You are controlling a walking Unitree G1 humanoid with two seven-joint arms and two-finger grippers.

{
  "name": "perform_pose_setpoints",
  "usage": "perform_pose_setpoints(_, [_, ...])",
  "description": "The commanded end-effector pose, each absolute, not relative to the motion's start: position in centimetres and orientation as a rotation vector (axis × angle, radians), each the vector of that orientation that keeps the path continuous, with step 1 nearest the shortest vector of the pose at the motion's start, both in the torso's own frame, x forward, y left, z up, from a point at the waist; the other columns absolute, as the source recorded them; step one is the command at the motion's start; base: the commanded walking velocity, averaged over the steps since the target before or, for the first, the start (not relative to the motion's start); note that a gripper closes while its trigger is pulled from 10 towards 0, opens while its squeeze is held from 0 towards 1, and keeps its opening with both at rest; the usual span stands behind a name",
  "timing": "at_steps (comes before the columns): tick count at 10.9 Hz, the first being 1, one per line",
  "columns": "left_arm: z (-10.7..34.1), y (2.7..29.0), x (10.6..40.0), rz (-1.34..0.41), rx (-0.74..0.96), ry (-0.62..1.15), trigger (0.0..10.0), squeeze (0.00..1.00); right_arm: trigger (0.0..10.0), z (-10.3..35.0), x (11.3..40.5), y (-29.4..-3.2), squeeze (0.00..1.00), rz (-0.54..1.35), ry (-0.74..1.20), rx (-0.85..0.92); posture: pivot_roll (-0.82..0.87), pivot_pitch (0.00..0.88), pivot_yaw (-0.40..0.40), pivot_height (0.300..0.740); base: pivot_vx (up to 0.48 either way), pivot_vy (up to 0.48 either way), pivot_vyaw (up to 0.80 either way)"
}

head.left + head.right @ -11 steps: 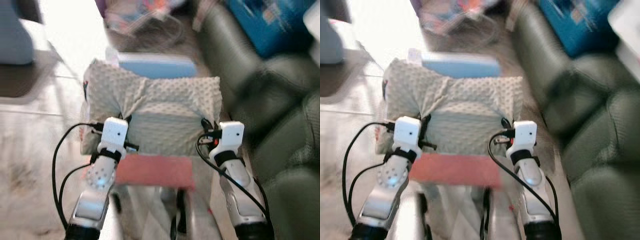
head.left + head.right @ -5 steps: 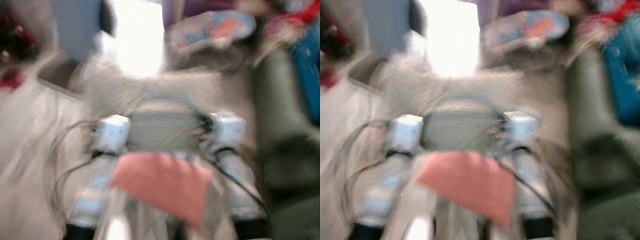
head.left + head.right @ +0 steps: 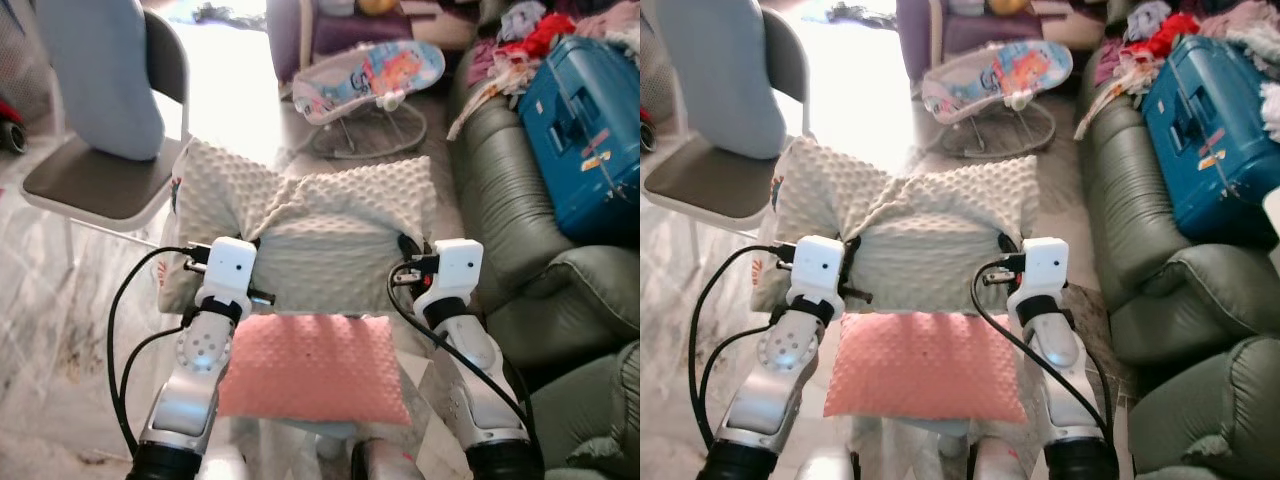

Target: Move the pillow to the sofa

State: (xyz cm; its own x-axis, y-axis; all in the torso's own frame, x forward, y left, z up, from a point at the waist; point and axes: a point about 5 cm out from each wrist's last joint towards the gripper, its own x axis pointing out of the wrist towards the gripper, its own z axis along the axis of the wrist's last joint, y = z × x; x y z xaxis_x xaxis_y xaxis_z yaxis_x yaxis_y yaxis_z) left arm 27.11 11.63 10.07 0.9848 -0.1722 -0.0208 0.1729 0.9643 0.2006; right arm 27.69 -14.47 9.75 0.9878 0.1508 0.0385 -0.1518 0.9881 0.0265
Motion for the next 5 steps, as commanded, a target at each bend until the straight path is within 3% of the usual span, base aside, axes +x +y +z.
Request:
perform_pose_setpoints(1, [10.28,11.37,27.16,-0.181,0.194,-0.002,10.0,0.00,10.0,10.17,27.68,-15.80,0.00,0.106,-0.052,0.023,-0.02,0.059,-0.048,0.740,0.000,0.000,0.00])
perform_pose_setpoints(3, [10.21,11.35,27.18,-0.187,0.181,0.008,10.0,0.00,10.0,10.17,27.75,-15.86,0.00,0.103,-0.050,0.018,-0.02,0.060,-0.049,0.740,-0.300,0.000,0.00])
perform_pose_setpoints(5, [10.18,11.28,27.17,-0.188,0.173,0.016,10.0,0.00,10.0,10.16,27.66,-15.89,0.00,0.102,-0.047,0.015,-0.02,0.064,-0.049,0.740,-0.476,0.000,0.00])
